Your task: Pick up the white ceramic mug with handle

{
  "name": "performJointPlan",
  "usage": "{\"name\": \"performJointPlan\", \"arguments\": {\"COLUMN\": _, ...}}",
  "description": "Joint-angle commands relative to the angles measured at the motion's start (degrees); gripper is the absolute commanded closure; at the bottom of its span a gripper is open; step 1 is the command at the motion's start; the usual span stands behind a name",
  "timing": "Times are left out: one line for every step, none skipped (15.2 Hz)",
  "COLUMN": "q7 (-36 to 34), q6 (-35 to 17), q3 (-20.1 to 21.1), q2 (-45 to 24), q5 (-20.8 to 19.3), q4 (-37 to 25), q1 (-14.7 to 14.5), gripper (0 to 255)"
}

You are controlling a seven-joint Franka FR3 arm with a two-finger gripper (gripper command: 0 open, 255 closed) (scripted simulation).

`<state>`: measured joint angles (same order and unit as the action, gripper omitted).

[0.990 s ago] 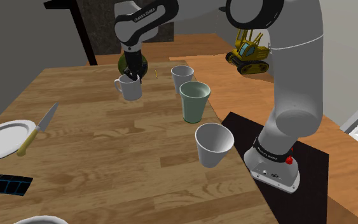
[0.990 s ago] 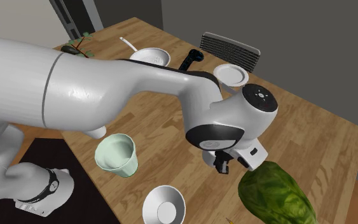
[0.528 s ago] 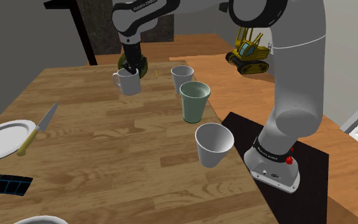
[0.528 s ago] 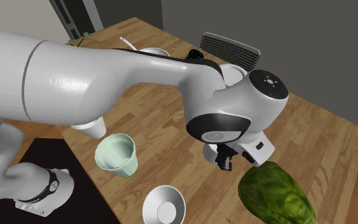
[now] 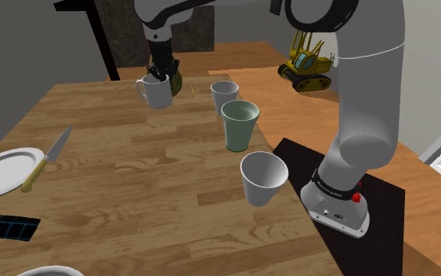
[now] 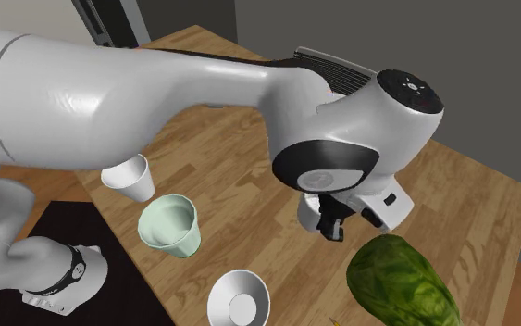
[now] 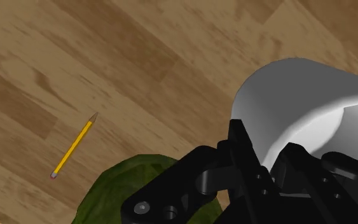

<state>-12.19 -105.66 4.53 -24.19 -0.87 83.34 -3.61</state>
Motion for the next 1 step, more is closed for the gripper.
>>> {"name": "performJointPlan", "arguments": {"q7": -0.02, "q6": 0.46, "q3": 0.01, "q2": 0.04, "q5": 0.00, "q4": -0.42, "q1": -0.02, "gripper": 255}}
